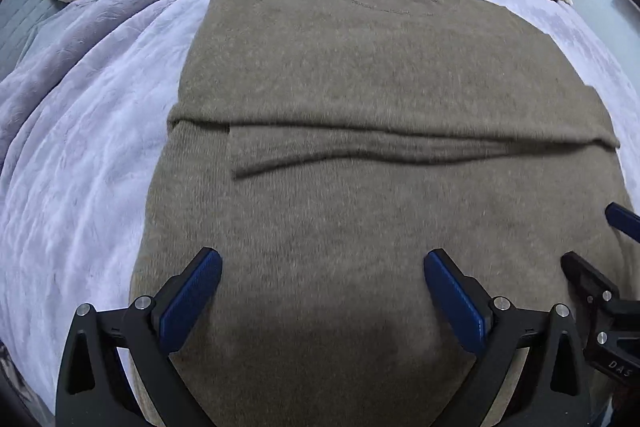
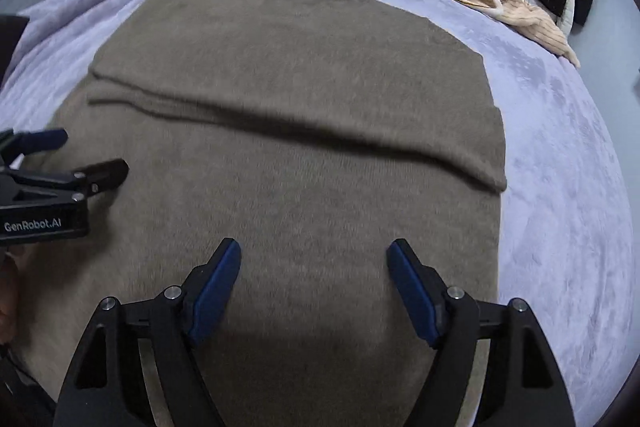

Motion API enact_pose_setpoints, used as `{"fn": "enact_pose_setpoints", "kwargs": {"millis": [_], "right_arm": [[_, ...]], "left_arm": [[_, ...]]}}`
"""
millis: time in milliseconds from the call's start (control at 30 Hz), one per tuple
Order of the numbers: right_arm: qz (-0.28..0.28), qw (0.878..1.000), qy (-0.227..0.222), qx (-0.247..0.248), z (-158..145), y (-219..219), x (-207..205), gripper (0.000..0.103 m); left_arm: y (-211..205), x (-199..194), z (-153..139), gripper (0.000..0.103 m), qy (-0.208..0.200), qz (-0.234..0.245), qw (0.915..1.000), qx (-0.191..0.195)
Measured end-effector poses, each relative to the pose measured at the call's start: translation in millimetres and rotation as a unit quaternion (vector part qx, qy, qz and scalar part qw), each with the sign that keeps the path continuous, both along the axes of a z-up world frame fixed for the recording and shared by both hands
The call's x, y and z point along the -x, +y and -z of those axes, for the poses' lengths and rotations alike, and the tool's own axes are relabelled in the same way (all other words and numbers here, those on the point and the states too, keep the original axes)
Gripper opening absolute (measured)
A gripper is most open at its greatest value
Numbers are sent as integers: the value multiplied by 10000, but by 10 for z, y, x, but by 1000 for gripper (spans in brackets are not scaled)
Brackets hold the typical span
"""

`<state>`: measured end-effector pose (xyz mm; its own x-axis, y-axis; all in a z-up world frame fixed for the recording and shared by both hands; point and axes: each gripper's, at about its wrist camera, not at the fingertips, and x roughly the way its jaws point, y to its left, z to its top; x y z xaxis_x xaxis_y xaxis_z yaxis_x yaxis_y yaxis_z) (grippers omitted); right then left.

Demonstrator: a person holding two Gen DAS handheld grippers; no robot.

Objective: Fold small clothes

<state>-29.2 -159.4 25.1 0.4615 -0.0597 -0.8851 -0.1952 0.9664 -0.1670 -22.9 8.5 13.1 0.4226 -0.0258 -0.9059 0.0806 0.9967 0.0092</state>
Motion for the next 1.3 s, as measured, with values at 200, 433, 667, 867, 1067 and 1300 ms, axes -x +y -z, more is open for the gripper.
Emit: {"fn": "enact_pose_setpoints", "kwargs": {"millis": [200, 433, 667, 867, 1067, 1300], "right_arm": [[0, 9991, -366, -226, -15, -191, 590, 80], [-186, 9985, -501, -86, 15, -278, 1183, 80], [-795, 9941, -724, 164, -272, 37, 1472, 80], [-1196, 9918, -355, 290, 45, 411, 1307, 80], [-1050, 9934, -453, -114, -13, 3, 1715, 80], [-267, 9968, -490, -571, -191, -510, 2027, 80]], "left_arm": [[100, 517, -53, 102, -213, 146, 9997, 22], [256, 1112, -92, 102, -338, 245, 9991, 92], [117, 1339, -395, 102, -608, 605, 9961, 226], [-87, 1288, -54, 102, -281, 791, 9962, -221], [330, 1630, -183, 102, -278, 570, 9978, 182], [965, 1871, -149, 102, -83, -147, 9928, 1183]]}}
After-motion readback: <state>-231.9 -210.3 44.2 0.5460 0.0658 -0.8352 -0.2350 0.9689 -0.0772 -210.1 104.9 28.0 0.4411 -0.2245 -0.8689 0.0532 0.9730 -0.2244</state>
